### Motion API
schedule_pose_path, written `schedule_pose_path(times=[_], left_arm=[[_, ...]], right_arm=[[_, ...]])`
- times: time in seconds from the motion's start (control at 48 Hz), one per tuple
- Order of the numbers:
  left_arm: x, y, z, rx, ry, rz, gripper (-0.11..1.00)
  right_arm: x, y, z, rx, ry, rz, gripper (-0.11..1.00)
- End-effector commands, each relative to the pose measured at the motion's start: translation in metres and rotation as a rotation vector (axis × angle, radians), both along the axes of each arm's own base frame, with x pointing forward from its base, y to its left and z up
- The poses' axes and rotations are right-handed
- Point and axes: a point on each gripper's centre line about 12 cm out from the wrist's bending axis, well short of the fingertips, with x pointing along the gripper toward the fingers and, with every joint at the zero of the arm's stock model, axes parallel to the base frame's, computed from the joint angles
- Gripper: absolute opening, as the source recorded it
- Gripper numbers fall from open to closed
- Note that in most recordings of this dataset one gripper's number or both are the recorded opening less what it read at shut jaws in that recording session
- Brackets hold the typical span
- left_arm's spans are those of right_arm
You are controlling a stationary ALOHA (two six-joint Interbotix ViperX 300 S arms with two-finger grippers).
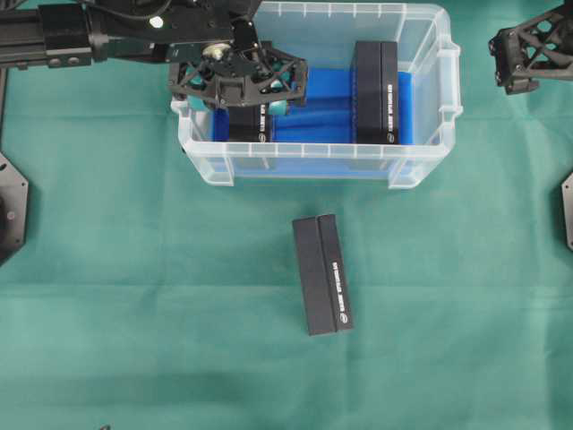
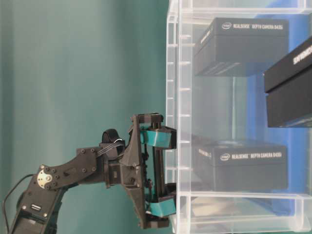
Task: Take out the box from the case.
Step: 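Lift the left black box up out of the case with the left gripper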
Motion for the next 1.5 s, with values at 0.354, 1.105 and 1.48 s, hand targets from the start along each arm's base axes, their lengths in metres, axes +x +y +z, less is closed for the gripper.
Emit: schedule_pose_path(times=[0.354,1.105,1.48], left_arm=[[0.007,-0.007,0.085,0.02,-0.077,-0.019,0.61],[-0.022,-0.012,0.203,0.044,-0.151,0.009,0.61],[-0.026,-0.01,0.201,0.047,-0.123,0.013,0.61]], right_arm=[[0.001,0.0,0.008,-0.017,-0.024,0.012,0.92],[0.001,-0.001,0.008,-0.021,-0.022,0.018,0.92],[0.0,0.0,0.007,-0.018,-0.022,0.015,0.92]])
